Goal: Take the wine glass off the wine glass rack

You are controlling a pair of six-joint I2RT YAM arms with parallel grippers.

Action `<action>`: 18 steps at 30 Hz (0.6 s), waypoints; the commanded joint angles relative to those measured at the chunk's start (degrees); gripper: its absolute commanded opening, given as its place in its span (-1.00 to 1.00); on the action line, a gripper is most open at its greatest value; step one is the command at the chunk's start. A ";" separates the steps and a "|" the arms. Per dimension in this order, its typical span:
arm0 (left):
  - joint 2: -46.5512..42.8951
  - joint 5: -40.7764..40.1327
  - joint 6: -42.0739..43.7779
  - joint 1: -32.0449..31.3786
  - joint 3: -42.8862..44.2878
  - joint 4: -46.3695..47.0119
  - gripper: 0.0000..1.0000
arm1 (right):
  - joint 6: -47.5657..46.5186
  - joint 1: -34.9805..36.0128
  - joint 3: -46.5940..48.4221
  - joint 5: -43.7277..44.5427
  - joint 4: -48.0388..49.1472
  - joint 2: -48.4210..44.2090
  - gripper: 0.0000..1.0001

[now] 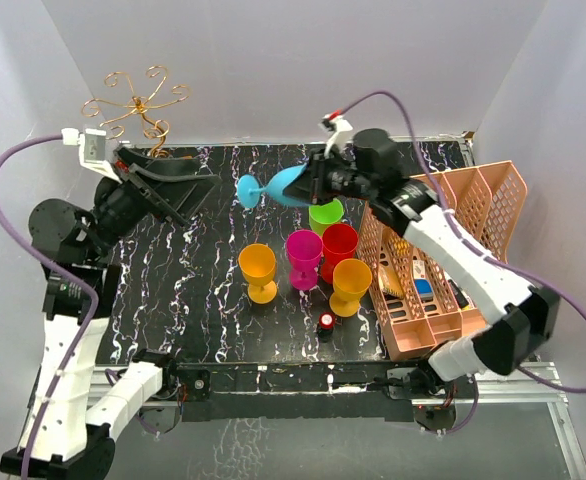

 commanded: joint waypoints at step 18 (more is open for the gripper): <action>-5.18 -40.31 23.94 -3.90 16.78 -35.36 0.94 | -13.32 32.77 40.80 26.91 -37.17 35.67 -0.84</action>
